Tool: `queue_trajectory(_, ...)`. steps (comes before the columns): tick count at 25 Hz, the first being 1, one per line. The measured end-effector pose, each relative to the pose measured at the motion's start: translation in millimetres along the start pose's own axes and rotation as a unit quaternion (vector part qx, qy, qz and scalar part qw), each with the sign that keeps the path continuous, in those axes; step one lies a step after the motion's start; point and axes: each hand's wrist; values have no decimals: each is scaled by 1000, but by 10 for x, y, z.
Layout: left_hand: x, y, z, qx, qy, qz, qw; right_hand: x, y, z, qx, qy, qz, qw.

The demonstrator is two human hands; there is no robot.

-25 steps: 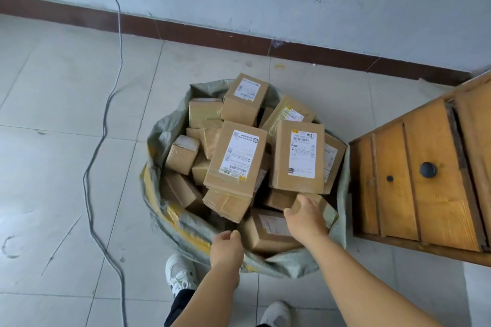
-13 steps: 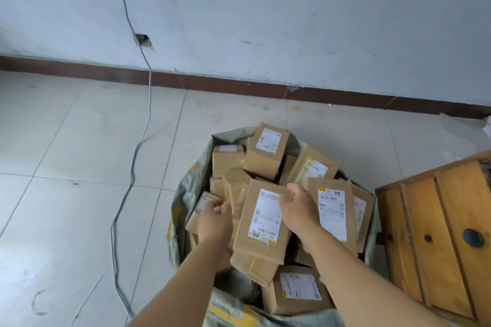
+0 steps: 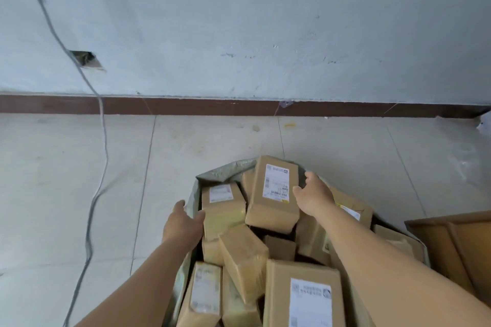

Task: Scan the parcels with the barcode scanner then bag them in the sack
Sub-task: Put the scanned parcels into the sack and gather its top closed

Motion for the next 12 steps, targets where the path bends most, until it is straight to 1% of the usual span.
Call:
queue_trajectory(2, -2, -506, 87, -6, -37, 16, 999, -3, -433, 158, 1, 47, 23, 999)
queue_trajectory(5, -35, -1075, 353, -30, -119, 62, 991, 140, -990, 385, 12, 132, 45, 990)
queue_trajectory(8, -68, -1514, 651, -45, -176, 73, 981, 371, -1440, 480, 36, 209, 69, 975)
queue_trajectory(9, -93, -1661, 746, -50, -190, 74, 978, 451, -1581, 522, 34, 236, 73, 968)
queue_trajectory(10, -102, -1773, 815, -59, -206, 78, 974, 523, -1706, 559, 22, 262, 74, 962)
queue_trajectory(12, -133, -1946, 929, -84, -223, 86, 967, 631, -1870, 639, -31, 321, 87, 942)
Point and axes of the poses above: each hand's wrist, its own y-axis away from the middle knuckle, its own z-axis out of the palm, x = y × z, and after that the axes turned 6 degrees about -z, right-handed
